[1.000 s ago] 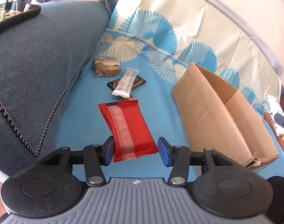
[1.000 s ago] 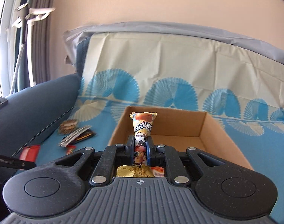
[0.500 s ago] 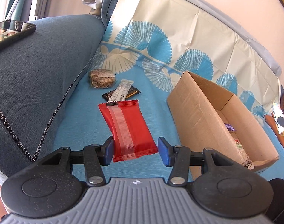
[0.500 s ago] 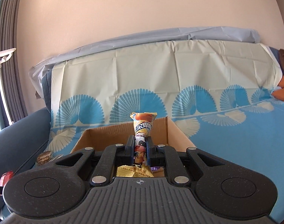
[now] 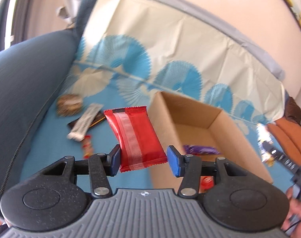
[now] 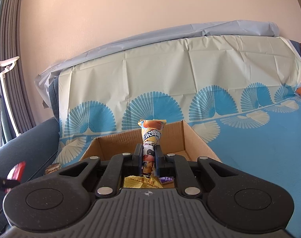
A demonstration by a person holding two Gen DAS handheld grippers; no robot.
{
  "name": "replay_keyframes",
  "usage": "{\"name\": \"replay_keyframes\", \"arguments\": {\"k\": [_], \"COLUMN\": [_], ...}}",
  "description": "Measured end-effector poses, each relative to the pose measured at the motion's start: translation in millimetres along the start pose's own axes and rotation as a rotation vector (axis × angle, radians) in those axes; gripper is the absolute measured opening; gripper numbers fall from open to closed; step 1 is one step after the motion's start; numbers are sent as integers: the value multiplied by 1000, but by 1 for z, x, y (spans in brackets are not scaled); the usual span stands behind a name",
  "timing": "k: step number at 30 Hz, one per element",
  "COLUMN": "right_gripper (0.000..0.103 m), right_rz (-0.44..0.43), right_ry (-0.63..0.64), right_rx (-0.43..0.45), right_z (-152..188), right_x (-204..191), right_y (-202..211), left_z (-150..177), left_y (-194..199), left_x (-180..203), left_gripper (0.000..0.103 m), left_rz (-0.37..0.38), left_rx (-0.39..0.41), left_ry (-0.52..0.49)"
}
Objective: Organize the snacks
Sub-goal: 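Carry the yellow snack and red bar over the box with both grippers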
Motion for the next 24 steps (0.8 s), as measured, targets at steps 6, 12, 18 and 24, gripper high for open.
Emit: {"name": "replay_keyframes", "arguments": {"k": [6,12,18,24], "right_gripper": [12,12,12,12], "right_rz": [-6,-5,-5,-4], "right_ry": [-8,-20,-24,-23], "right_rx": [3,4,5,5], "right_z": [0,0,-1,-1], "right_x": [3,5,6,6], "right_y": [-1,0,-1,-1], "left_z": [-30,-49,-53,-52], "left_y": [-24,-49,-65,-71], "left_x": [63,123,148,149], "left_gripper": [54,54,54,54], "left_rz": [91,162,186,186], "left_rx": [34,40,41,32], "left_ry": [-41,-102,-120,-114]}}
Point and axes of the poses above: each gripper's, at about its wrist camera, not at the fingertips, and y roughly against the way its jaws point, x to its right, z to its underside, the point moved 7 cm from there along -y, roughly the way its jaws point, and after that the axes turned 8 degrees about z, right-handed, at the moved point
